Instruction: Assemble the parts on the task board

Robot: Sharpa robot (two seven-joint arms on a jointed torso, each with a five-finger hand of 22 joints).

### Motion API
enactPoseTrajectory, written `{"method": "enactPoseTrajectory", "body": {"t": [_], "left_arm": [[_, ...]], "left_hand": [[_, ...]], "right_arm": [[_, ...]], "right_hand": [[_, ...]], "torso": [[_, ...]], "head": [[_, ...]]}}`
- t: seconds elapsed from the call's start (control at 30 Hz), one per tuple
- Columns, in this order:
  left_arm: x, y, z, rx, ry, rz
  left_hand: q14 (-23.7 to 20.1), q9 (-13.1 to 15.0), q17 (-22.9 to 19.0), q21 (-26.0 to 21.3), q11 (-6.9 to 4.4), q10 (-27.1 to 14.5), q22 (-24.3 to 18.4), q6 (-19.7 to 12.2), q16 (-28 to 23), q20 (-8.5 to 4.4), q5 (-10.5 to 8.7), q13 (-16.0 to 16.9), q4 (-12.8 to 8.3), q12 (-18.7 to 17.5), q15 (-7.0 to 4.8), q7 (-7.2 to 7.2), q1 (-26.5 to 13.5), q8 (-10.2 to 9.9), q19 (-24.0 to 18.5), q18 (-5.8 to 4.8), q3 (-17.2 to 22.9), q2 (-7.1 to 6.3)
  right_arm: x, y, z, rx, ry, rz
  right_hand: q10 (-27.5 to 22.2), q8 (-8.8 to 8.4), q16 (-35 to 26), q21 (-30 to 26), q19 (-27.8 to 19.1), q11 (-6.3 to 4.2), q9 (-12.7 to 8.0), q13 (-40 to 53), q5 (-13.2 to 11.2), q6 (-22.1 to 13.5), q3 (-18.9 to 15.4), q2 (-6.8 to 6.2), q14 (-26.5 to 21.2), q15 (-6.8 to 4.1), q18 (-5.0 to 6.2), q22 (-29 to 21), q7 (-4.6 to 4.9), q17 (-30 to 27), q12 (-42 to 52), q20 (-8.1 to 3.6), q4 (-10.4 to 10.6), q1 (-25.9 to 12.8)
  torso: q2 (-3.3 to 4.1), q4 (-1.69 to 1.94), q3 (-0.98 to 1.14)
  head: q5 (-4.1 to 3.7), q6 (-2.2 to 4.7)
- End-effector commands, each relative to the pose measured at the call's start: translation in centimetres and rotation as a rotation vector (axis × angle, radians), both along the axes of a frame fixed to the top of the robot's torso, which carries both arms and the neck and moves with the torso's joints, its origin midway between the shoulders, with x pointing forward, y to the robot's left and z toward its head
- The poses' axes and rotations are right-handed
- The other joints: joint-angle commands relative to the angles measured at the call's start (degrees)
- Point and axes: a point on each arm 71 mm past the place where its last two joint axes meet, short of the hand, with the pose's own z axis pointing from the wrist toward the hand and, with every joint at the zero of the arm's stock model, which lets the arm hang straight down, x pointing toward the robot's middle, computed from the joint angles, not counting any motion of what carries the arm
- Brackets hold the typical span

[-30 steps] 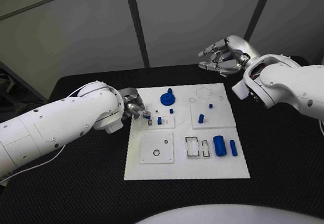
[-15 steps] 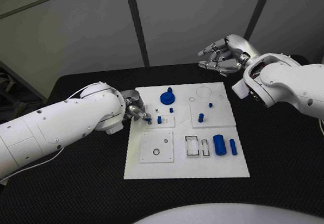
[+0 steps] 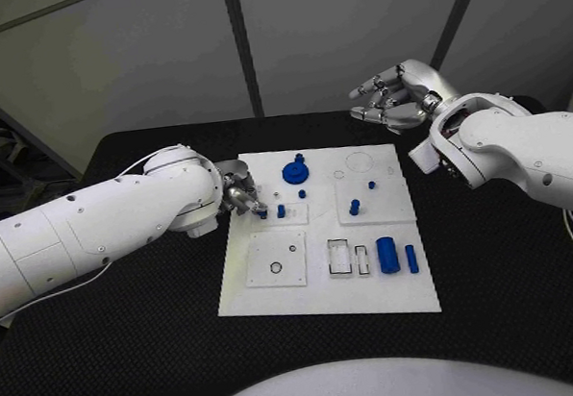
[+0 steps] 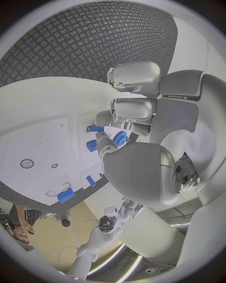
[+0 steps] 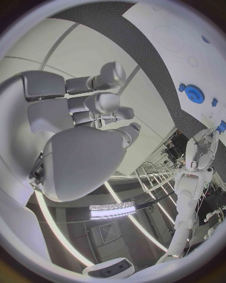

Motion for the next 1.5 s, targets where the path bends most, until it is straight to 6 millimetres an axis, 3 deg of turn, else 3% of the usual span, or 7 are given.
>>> {"method": "enactPoseTrajectory", "body": {"t": [0.03, 0.73, 0.77, 0.8, 0.93, 1.5], "left_arm": [[-0.25, -0.02, -0.32, 0.027, 0.022, -0.020], [-0.35, -0.24, -0.31, 0.036, 0.017, -0.031], [-0.35, -0.24, -0.32, 0.036, 0.017, -0.032], [-0.35, -0.26, -0.32, 0.037, 0.018, -0.033], [-0.34, -0.37, -0.36, 0.040, 0.022, -0.038], [-0.14, -0.70, -0.60, 0.054, 0.044, -0.053]], "left_hand": [[2.03, 5.19, 0.06, 0.22, -1.66, 2.14, 8.86, -0.07, 0.26, -0.06, 0.38, 0.10, -5.41, 0.36, -0.39, -0.36, -0.07, 0.44, 0.37, -0.32, 5.83, 0.69], [2.04, 5.33, 0.07, 0.21, -1.72, 2.36, 8.92, -0.09, 0.25, -0.11, 0.96, 0.40, -5.97, 0.71, -0.43, -0.41, -0.70, 0.89, 0.39, -0.33, 6.46, 0.54], [2.05, 5.36, 0.08, 0.25, -1.74, 2.45, 8.96, -0.09, 0.26, -0.13, 1.27, 0.54, -6.16, 0.86, -0.45, -0.43, -0.89, 1.01, 0.42, -0.34, 6.63, 0.46], [2.05, 5.47, 0.10, 0.34, -1.79, 2.68, 9.06, 0.01, 0.27, -0.18, 4.14, 0.87, -6.47, 1.18, -0.48, -0.44, -1.63, 1.36, 0.49, -0.37, 6.84, 0.07], [2.09, 5.55, 0.14, 0.63, -1.91, 3.50, 9.30, 0.23, 0.30, -0.23, 5.95, 2.35, -7.05, 2.46, -0.54, -0.64, -2.83, 1.90, 0.69, -0.44, 6.74, -0.30], [2.17, 4.53, 0.20, 0.91, -2.68, 5.16, 9.70, 1.66, 0.31, -0.59, 5.97, 4.92, -5.34, 4.58, -1.03, -1.86, -7.63, 2.34, 1.03, -0.56, 2.12, -0.27]], "right_arm": [[-0.01, 0.05, 0.10, -0.002, -0.002, 0.007], [0.00, 0.12, 0.08, -0.003, 0.000, 0.009], [0.00, 0.12, 0.08, -0.003, 0.000, 0.009], [0.01, 0.12, 0.08, -0.003, 0.000, 0.009], [0.00, 0.13, 0.07, -0.003, 0.000, 0.009], [-0.01, 0.06, 0.08, -0.003, 0.000, 0.008]], "right_hand": [[-0.39, -0.21, -0.39, -0.28, -0.34, 0.01, 0.09, -0.07, 0.35, -0.21, 0.41, -0.07, 0.41, -0.10, 0.62, -0.07, 0.07, -0.06, 0.03, -0.11, 0.02, -0.35], [-0.43, -0.19, -0.39, -0.32, -0.34, 0.01, 0.10, -0.04, 0.41, -0.20, 0.45, -0.07, 0.41, -0.09, 0.61, -0.08, 0.07, 0.04, 0.08, -0.11, 0.03, -0.36], [-0.43, -0.19, -0.39, -0.32, -0.34, 0.01, 0.10, -0.04, 0.41, -0.20, 0.45, -0.07, 0.41, -0.09, 0.61, -0.08, 0.07, 0.04, 0.08, -0.11, 0.03, -0.36], [-0.43, -0.19, -0.39, -0.32, -0.34, 0.01, 0.10, -0.04, 0.41, -0.20, 0.45, -0.07, 0.41, -0.09, 0.61, -0.08, 0.07, 0.04, 0.08, -0.11, 0.03, -0.36], [-0.43, -0.19, -0.39, -0.32, -0.34, 0.01, 0.10, -0.04, 0.41, -0.20, 0.45, -0.07, 0.41, -0.09, 0.61, -0.08, 0.07, 0.04, 0.08, -0.11, 0.03, -0.36], [-0.43, -0.19, -0.39, -0.32, -0.34, 0.01, 0.10, -0.04, 0.41, -0.20, 0.45, -0.07, 0.41, -0.09, 0.61, -0.08, 0.07, 0.04, 0.08, -0.11, 0.03, -0.36]], "torso": [[0.00, 0.03, 0.00], [-0.02, 0.08, -0.01], [-0.02, 0.05, -0.02], [-0.01, 0.04, -0.02], [0.01, -0.01, 0.00], [0.01, -0.02, 0.03]], "head": [[-0.06, -0.07], [-0.11, -0.32], [-0.11, -0.35], [-0.08, -0.36], [-0.10, -0.34], [-0.13, -0.35]]}}
